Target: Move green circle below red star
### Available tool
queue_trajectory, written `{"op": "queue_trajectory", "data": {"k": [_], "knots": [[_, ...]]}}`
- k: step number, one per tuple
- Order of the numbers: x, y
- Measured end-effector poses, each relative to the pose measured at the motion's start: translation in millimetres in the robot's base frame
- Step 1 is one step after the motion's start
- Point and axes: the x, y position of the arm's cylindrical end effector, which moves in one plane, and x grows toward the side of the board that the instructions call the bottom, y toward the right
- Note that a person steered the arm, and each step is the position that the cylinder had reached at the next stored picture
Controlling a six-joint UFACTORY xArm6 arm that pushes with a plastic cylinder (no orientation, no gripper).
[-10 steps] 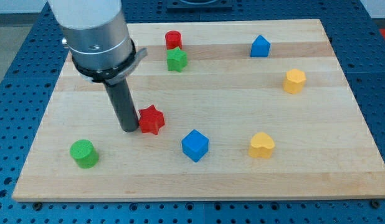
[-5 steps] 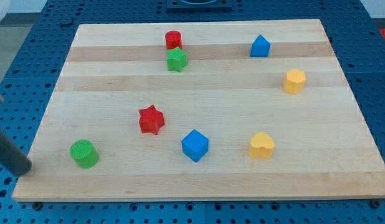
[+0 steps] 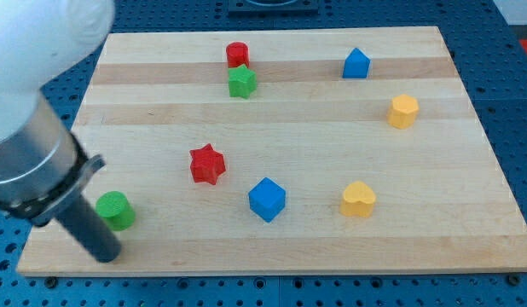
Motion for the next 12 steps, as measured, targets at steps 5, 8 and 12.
{"op": "queue_trajectory", "data": {"k": [5, 8, 12], "knots": [[-36.2, -40.0], [-39.5, 37.0], [-64.6, 30.8]]}}
